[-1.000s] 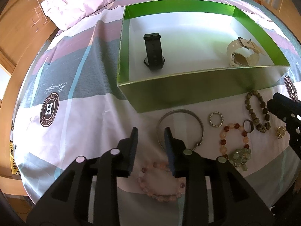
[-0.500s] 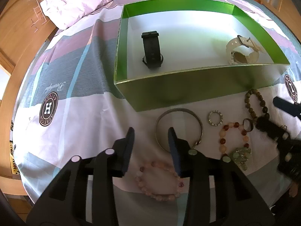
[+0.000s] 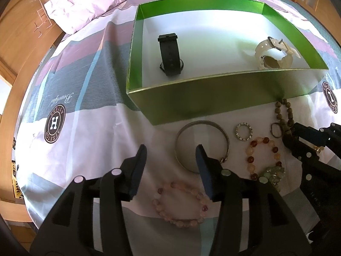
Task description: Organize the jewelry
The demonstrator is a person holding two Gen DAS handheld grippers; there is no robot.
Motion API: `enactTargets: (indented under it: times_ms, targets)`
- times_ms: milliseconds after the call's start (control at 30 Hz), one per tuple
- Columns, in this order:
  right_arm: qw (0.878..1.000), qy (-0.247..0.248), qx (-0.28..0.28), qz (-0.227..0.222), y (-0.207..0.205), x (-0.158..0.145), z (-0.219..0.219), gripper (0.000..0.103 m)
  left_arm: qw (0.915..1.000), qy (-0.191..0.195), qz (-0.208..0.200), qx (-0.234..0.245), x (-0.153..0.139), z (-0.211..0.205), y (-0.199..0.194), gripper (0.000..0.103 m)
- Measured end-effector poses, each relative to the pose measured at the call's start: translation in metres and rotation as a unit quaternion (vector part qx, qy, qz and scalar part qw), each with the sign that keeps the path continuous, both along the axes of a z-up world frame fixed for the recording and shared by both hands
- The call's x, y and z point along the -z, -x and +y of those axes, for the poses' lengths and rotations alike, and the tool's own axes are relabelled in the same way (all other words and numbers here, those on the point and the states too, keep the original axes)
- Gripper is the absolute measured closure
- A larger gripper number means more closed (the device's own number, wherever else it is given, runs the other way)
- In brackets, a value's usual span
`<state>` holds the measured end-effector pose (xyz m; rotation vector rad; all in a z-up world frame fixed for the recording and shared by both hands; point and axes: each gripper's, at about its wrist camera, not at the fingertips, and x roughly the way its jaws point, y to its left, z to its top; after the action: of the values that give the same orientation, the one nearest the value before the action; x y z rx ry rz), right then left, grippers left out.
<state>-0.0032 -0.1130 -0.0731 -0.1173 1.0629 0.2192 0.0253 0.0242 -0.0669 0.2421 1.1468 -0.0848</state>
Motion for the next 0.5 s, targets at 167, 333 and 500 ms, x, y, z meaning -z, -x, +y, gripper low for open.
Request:
enactTargets:
  times_ms: [167, 333, 500]
  targets:
    - [1.000, -0.012, 0.006, -0.011, 0.001, -0.005, -0.002, 0.084, 1.0000, -0.001, 0.000, 0.002, 0.000, -0.001, 0.001, 0.054]
    - [0.999, -0.034, 0.018, -0.034, 0.002, -0.018, -0.011, 0.094, 1.0000, -0.003, 0.002, 0.001, 0.000, -0.002, 0.001, 0.054]
    - [0.998, -0.045, 0.022, -0.046, 0.004, -0.026, -0.017, 0.099, 1.0000, 0.000, -0.002, -0.002, -0.001, -0.001, 0.001, 0.054]
